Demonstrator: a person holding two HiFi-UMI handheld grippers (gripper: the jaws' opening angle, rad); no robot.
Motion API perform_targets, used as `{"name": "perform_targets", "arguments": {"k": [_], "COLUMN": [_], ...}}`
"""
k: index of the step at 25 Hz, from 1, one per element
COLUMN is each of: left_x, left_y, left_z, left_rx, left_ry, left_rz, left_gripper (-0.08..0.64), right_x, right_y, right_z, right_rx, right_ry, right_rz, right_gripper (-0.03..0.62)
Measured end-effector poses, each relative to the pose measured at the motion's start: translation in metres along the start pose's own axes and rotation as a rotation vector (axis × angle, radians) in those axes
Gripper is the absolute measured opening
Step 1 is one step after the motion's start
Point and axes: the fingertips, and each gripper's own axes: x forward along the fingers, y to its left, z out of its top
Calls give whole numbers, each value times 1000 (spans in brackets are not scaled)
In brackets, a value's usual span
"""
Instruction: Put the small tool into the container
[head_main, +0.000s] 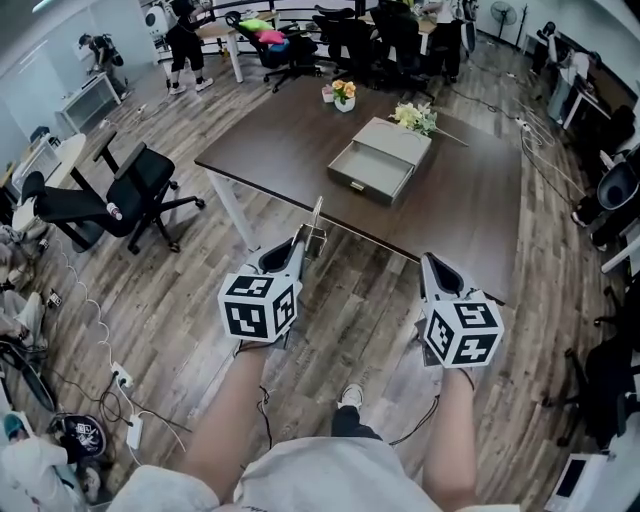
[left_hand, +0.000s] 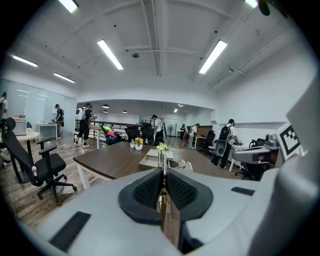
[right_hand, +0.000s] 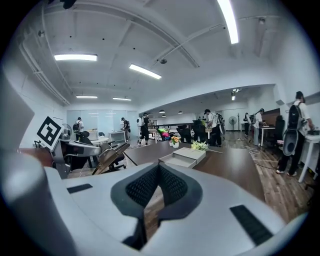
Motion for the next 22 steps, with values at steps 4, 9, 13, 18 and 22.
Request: {"name": "perform_targets", "arguments": {"k": [4,9,13,18,22], "left_x": [19,35,47,61,66], "left_y": [-9,-11,-16,-23,-19], "left_z": [7,9,18,23,25], "left_rx": [11,13,13,19,23], "left_ry": [8,21,11,10,16], "left_rz": [11,34,39,47,62], "left_gripper": [23,23,23,23,23], "right_x": [14,31,38,47,55], "right_y": [-20,-31,-42,-55,-58], "right_z": [2,5,8,10,12], "right_rx": [8,1,-2,2,6], "right_ry": [9,12,19,17,13], "right_rz": [17,50,61,74,86], "right_gripper": [5,5,5,5,5]}}
